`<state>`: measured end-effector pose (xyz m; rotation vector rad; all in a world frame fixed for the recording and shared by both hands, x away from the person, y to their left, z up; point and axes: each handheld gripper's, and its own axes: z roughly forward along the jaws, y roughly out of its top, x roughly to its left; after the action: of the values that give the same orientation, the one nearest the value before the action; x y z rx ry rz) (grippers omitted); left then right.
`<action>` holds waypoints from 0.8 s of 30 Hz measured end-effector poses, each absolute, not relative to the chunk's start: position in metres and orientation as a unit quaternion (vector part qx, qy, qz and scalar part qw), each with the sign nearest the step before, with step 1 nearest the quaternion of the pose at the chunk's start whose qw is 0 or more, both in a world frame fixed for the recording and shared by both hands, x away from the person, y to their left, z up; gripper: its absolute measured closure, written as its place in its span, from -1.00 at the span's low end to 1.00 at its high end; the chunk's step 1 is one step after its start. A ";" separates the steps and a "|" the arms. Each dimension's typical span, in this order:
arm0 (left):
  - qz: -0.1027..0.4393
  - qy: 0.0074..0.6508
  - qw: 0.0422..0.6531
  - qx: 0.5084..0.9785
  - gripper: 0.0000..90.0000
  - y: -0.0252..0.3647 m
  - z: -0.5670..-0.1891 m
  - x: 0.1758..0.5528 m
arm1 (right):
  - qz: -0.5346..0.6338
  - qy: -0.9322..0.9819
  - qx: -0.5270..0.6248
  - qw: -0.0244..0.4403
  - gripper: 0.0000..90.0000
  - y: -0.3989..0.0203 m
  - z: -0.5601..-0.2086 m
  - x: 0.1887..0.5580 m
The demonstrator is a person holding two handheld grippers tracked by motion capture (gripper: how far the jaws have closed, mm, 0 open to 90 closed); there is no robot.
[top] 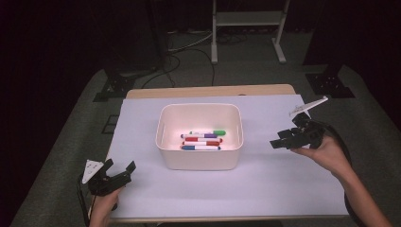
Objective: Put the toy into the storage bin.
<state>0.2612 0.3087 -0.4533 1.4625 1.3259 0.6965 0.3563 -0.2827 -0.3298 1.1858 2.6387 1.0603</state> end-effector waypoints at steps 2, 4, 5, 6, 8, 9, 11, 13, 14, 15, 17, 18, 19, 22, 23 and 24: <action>0.287 0.548 0.500 0.606 -0.93 0.308 -0.454 0.261 | 0.343 0.855 0.389 0.032 -0.16 -0.285 -0.334 0.355; 0.287 0.548 0.500 0.606 -0.93 0.308 -0.453 0.261 | 0.343 0.852 0.394 0.031 -0.17 -0.288 -0.339 0.354; 0.287 0.548 0.500 0.607 -0.93 0.308 -0.454 0.261 | 0.343 0.851 0.396 0.031 -0.17 -0.288 -0.340 0.354; 0.287 0.548 0.499 0.606 -0.93 0.308 -0.454 0.261 | 0.344 0.850 0.399 0.030 -0.17 -0.290 -0.343 0.353; 0.288 0.548 0.499 0.606 -0.93 0.308 -0.454 0.261 | 0.341 0.849 0.403 0.029 -0.18 -0.293 -0.348 0.352; 0.288 0.548 0.499 0.606 -0.93 0.308 -0.454 0.261 | 0.341 0.849 0.403 0.029 -0.18 -0.293 -0.348 0.352; 0.288 0.548 0.499 0.607 -0.93 0.308 -0.454 0.261 | 0.339 0.848 0.407 0.029 -0.20 -0.296 -0.353 0.350; 0.289 0.547 0.499 0.607 -0.93 0.308 -0.453 0.261 | 0.336 0.846 0.413 0.032 -0.23 -0.299 -0.359 0.348; 0.288 0.547 0.499 0.607 -0.93 0.308 -0.453 0.261 | 0.336 0.846 0.413 0.033 -0.24 -0.300 -0.362 0.348; 0.288 0.547 0.499 0.607 -0.93 0.308 -0.453 0.261 | 0.336 0.846 0.413 0.033 -0.24 -0.300 -0.362 0.348; 0.289 0.546 0.498 0.608 -0.93 0.308 -0.453 0.261 | 0.333 0.844 0.419 0.034 -0.24 -0.303 -0.368 0.345; 0.289 0.546 0.498 0.609 -0.93 0.308 -0.453 0.261 | 0.334 0.842 0.421 0.034 -0.24 -0.303 -0.369 0.344; 0.289 0.546 0.497 0.609 -0.93 0.307 -0.453 0.261 | 0.336 0.842 0.421 0.035 -0.24 -0.304 -0.371 0.343; 0.289 0.546 0.497 0.609 -0.93 0.308 -0.453 0.261 | 0.335 0.841 0.423 0.034 -0.24 -0.305 -0.375 0.341; 0.289 0.546 0.497 0.609 -0.93 0.308 -0.453 0.261 | 0.334 0.841 0.424 0.034 -0.24 -0.306 -0.377 0.340; 0.289 0.546 0.497 0.609 -0.93 0.308 -0.453 0.261 | 0.331 0.840 0.428 0.036 -0.24 -0.307 -0.381 0.337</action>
<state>0.2611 0.3077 -0.4534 1.4739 1.3229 0.7009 0.3371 -0.3073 -0.3813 1.3155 2.5816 1.0163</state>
